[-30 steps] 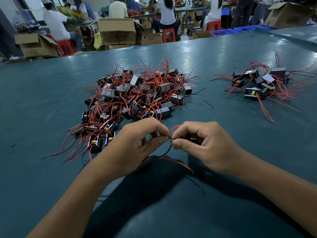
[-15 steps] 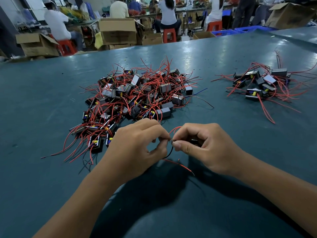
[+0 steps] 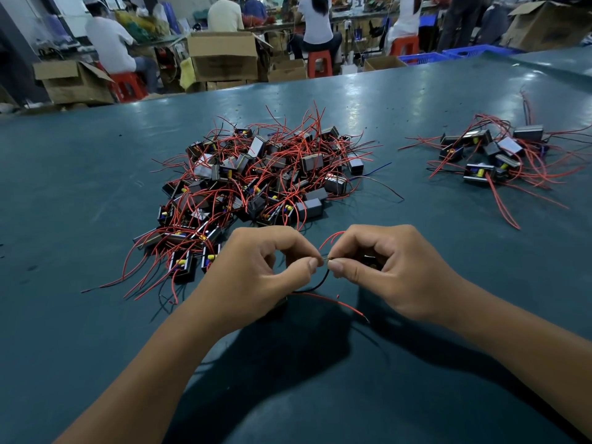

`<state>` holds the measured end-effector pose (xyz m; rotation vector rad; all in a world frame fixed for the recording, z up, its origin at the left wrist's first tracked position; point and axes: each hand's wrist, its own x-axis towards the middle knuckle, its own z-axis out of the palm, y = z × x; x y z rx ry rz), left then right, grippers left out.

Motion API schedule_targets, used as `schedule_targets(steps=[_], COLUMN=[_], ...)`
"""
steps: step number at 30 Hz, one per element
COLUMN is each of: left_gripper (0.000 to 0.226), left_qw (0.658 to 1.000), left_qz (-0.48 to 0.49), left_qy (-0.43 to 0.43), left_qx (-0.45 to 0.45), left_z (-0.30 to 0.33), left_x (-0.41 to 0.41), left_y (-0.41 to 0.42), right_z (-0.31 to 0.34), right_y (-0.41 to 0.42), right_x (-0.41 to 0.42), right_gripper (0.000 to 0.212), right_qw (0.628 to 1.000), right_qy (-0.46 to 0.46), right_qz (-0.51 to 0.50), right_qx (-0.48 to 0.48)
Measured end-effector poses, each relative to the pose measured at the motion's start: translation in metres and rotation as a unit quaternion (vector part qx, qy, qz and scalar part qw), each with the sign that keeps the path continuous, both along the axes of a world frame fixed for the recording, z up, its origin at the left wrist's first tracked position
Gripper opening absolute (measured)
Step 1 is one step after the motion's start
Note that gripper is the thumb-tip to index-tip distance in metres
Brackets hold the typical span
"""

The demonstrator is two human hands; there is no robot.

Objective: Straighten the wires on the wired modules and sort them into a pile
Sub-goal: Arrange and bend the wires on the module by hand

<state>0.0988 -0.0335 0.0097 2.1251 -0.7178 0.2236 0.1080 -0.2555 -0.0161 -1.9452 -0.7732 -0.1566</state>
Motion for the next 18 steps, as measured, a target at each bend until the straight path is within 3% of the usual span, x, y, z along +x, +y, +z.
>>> schedule_targets(steps=[10, 18], left_gripper=[0.008, 0.006], left_qw=[0.977, 0.973], left_qz=[-0.025, -0.064], left_qy=[-0.146, -0.119], left_qx=[0.154, 0.188], left_z=[0.0075, 0.0098], left_x=[-0.0016, -0.0035], left_y=[0.0023, 0.0071], right_z=[-0.0019, 0.0003], right_y=[0.0008, -0.0042], right_x=[-0.0001, 0.0038], right_gripper=[0.008, 0.005], right_qw=[0.999, 0.999], right_qy=[0.042, 0.044], right_qz=[0.019, 0.027], right_qx=[-0.003, -0.017])
